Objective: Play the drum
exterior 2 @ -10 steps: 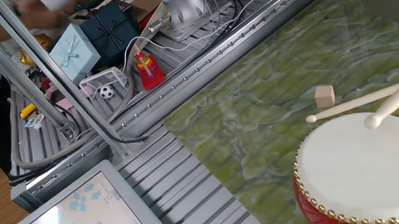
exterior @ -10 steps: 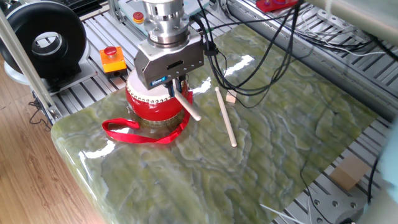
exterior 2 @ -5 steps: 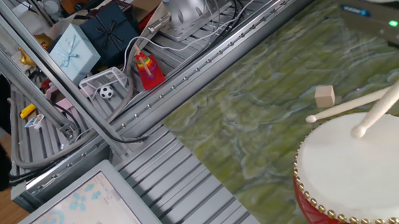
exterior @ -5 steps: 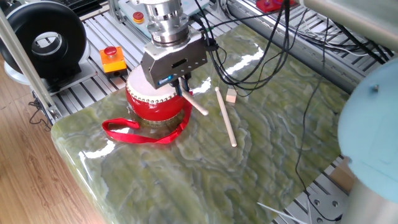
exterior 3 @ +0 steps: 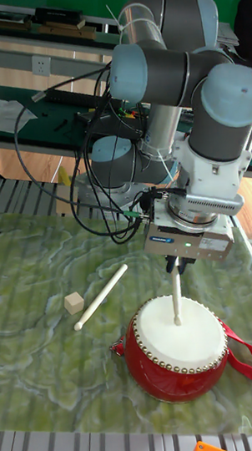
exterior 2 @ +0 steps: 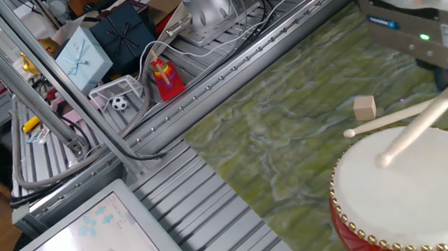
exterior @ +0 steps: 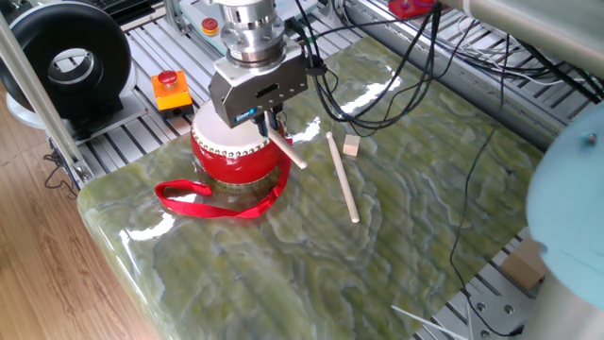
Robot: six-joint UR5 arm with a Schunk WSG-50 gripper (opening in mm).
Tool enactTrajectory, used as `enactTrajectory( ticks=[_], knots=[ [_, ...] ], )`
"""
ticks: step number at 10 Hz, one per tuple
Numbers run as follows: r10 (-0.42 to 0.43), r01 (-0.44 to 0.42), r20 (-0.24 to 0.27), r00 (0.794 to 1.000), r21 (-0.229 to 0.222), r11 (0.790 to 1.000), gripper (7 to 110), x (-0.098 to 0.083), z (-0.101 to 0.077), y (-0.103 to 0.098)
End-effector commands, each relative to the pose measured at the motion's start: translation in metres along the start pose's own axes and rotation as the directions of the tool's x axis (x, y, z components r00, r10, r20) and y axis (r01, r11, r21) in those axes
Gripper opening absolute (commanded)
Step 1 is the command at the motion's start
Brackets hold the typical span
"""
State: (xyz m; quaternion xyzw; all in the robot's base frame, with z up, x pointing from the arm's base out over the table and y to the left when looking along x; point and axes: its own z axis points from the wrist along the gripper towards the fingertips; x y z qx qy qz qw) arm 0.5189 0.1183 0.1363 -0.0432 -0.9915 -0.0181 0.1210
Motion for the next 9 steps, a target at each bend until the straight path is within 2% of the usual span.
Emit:
enactTrajectory(
  ticks=[1, 2, 3, 4, 5, 6, 7, 8, 9],
  knots=[
    [-0.049, 0.028, -0.221, 0.974, -0.097, 0.995, 7, 0.050, 0.004, 0.011],
    [-0.009, -0.004, -0.167, 0.986, -0.074, 0.997, 7, 0.037, 0.009, 0.009],
    [0.014, -0.014, -0.028, 1.000, -0.023, 1.000, 7, 0.010, 0.006, 0.000],
    [-0.008, 0.006, 0.025, 1.000, 0.085, 0.996, 7, 0.002, -0.009, -0.021],
    [-0.045, 0.027, 0.096, 0.994, 0.181, 0.983, 7, -0.015, -0.023, -0.041],
    [-0.061, 0.042, 0.093, 0.994, 0.197, 0.979, 7, -0.016, -0.025, -0.049],
    [-0.054, 0.044, 0.068, 0.996, 0.148, 0.988, 7, -0.009, -0.019, -0.039],
    [-0.051, 0.051, 0.001, 0.999, 0.078, 0.996, 7, 0.007, -0.012, -0.025],
    [-0.048, 0.048, -0.025, 0.999, 0.025, 0.999, 7, 0.012, -0.005, -0.016]
  ],
)
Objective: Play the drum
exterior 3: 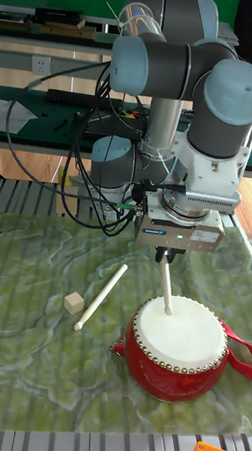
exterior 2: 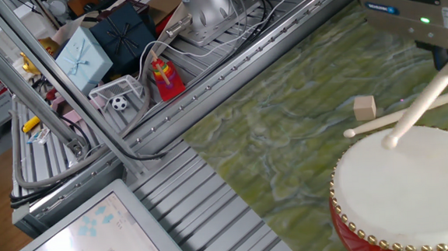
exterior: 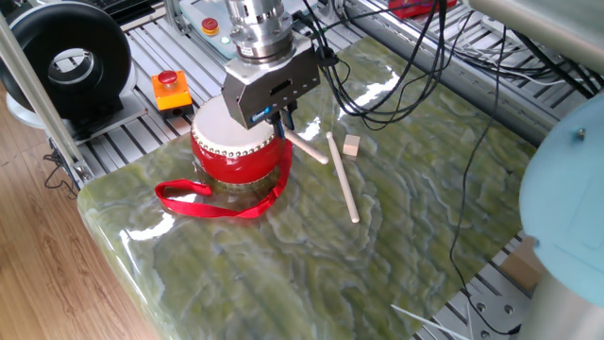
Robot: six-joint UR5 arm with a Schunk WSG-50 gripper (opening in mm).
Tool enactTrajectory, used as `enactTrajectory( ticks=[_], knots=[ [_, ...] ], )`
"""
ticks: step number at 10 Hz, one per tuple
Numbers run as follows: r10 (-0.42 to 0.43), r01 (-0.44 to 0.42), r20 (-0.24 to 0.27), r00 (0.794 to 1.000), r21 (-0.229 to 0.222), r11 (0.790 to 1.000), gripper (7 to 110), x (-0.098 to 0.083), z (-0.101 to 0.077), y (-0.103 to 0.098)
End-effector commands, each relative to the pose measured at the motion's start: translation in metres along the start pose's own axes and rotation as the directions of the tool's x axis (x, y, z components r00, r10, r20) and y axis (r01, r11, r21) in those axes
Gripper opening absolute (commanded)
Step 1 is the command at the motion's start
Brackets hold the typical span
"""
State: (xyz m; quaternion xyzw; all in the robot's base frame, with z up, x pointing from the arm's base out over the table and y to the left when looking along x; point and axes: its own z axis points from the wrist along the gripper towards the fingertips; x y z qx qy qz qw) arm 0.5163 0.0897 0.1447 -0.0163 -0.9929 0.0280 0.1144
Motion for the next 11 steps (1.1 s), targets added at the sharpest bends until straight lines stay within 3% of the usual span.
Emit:
enactTrajectory(
  ticks=[1, 2, 3, 5, 6, 7, 8, 9, 10, 11],
  knots=[
    [-0.003, 0.000, -0.049, 0.999, -0.073, 0.997, 7, 0.009, 0.005, 0.009],
    [0.036, -0.037, -0.024, 0.999, -0.054, 0.998, 7, 0.001, 0.007, 0.005],
    [0.082, -0.078, 0.053, 0.995, -0.079, 0.994, 7, -0.018, 0.004, 0.009],
    [0.096, -0.072, 0.195, 0.976, -0.129, 0.989, 7, -0.051, -0.013, 0.018],
    [0.070, -0.058, 0.102, 0.992, -0.121, 0.991, 7, -0.029, -0.006, 0.016],
    [0.040, -0.057, -0.170, 0.985, -0.095, 0.994, 7, 0.035, -0.001, 0.010],
    [0.045, -0.081, -0.310, 0.950, -0.105, 0.991, 7, 0.066, 0.001, 0.016],
    [0.029, -0.051, -0.340, 0.940, -0.055, 0.997, 7, 0.074, 0.006, 0.003],
    [0.073, -0.082, -0.167, 0.983, -0.046, 0.996, 7, 0.034, 0.017, 0.004],
    [0.097, -0.097, 0.012, 0.995, -0.043, 0.994, 7, -0.002, 0.010, 0.006]
  ],
)
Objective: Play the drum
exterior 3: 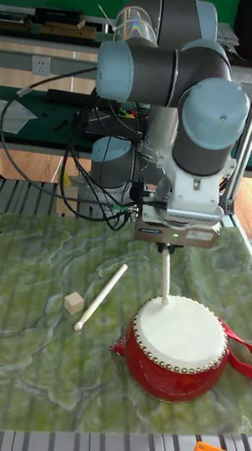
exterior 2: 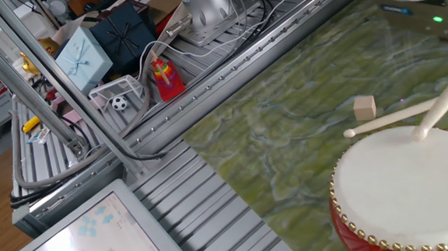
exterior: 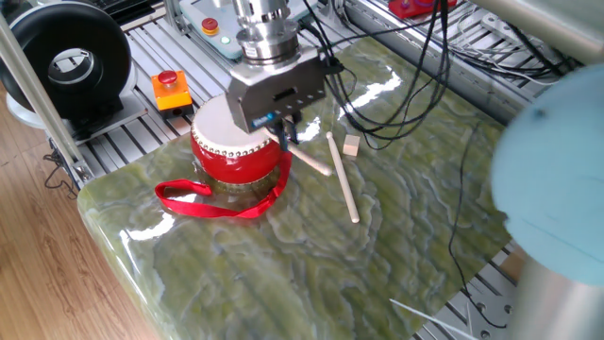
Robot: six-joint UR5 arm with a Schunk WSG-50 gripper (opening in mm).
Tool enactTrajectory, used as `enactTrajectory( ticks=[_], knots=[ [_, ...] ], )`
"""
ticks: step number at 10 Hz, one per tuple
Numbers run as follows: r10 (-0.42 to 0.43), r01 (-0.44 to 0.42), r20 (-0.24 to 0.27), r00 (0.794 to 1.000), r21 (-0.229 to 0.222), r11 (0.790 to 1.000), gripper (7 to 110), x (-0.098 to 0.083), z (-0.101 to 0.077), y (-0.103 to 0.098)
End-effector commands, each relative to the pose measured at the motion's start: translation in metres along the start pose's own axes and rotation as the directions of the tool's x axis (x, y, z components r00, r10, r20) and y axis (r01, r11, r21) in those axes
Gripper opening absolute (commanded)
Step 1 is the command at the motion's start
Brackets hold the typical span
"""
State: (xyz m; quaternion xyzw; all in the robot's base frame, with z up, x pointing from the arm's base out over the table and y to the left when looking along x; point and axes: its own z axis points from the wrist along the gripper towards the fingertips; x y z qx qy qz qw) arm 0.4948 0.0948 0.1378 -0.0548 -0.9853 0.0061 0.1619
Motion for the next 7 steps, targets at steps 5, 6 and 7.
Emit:
enactTrajectory(
  ticks=[5, 6, 7],
  knots=[
    [-0.004, 0.021, 0.372, 0.928, -0.043, 0.999, 7, -0.077, -0.044, 0.023],
    [-0.009, 0.039, 0.404, 0.915, -0.067, 0.997, 7, -0.085, -0.048, 0.030],
    [-0.013, 0.046, 0.405, 0.914, -0.072, 0.996, 7, -0.086, -0.047, 0.032]
  ],
)
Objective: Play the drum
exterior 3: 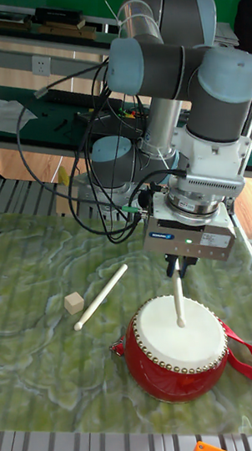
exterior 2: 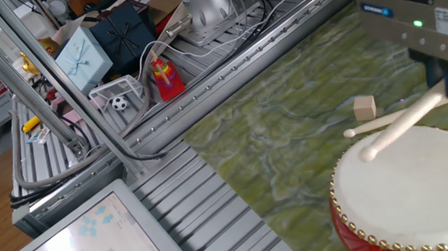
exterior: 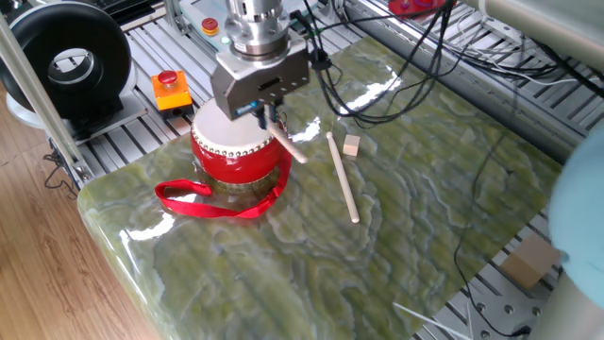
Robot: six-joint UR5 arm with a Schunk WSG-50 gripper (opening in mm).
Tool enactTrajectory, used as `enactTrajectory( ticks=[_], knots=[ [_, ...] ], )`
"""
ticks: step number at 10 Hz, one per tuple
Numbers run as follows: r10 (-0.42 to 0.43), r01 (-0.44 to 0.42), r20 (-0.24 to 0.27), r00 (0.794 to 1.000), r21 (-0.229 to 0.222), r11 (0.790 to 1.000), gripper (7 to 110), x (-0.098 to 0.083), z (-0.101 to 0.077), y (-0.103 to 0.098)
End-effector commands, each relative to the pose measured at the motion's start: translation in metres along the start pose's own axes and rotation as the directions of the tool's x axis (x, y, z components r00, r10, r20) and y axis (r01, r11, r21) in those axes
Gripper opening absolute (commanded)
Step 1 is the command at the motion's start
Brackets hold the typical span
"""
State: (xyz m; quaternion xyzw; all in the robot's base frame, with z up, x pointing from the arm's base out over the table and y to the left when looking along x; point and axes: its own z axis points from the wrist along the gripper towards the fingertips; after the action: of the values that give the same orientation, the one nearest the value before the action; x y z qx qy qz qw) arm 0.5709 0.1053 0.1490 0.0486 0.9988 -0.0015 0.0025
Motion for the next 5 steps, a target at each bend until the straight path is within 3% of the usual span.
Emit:
enactTrajectory(
  ticks=[1, 2, 4, 5],
  knots=[
    [-0.011, 0.016, 0.084, 0.996, -0.062, 0.998, 7, -0.022, -0.005, 0.015],
    [-0.011, 0.016, 0.070, 0.998, -0.067, 0.998, 7, -0.019, -0.005, 0.017],
    [-0.052, 0.045, -0.120, 0.991, -0.062, 0.997, 7, 0.021, 0.004, 0.014],
    [-0.058, 0.043, -0.235, 0.970, -0.068, 0.997, 7, 0.045, 0.006, 0.015]
  ],
)
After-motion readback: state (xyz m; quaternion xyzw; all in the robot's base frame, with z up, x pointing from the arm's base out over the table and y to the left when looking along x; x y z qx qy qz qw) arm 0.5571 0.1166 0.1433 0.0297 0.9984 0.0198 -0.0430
